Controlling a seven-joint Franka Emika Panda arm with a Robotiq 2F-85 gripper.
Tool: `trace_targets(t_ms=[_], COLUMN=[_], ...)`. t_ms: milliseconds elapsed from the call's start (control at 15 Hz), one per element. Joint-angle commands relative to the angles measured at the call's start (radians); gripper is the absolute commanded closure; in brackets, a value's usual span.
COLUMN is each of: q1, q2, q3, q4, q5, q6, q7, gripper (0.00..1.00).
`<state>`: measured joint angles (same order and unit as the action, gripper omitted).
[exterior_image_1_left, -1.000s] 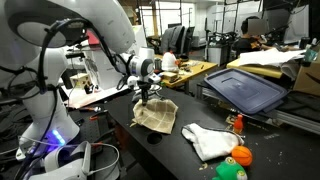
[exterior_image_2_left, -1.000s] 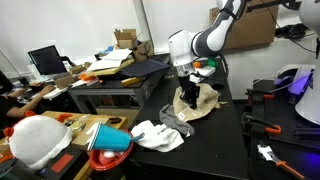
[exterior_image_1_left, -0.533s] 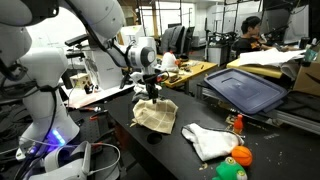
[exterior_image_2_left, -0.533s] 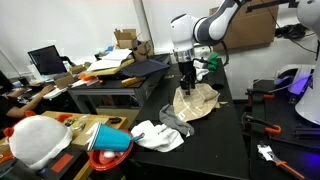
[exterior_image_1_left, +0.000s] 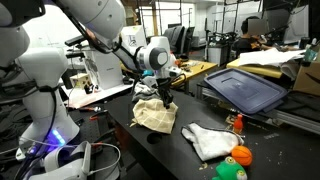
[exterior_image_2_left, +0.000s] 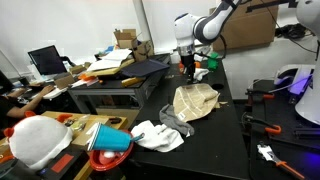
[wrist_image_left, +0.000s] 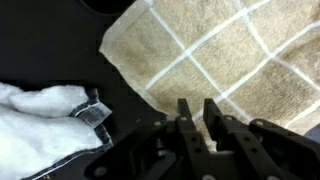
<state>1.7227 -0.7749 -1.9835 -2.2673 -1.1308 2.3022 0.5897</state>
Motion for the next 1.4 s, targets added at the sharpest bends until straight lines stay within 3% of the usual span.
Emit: trace_targets(t_ms=[0, 733, 1133, 1333], q1=[0.044, 0.118, 0.191, 0.220], q2=[-0.020, -0.111, -0.161, -0.189], q3=[-0.049, -0.065, -0.145, -0.196], q4=[0.072, 0.135, 0.148, 0.157], q5=[-0.031, -0.041, -0.074, -0.142], q6=[0.017, 0.127, 0.136, 0.126], q7=[0.028, 0.186, 0.243, 0.271], gripper=[1.00, 1.00, 1.00, 1.00])
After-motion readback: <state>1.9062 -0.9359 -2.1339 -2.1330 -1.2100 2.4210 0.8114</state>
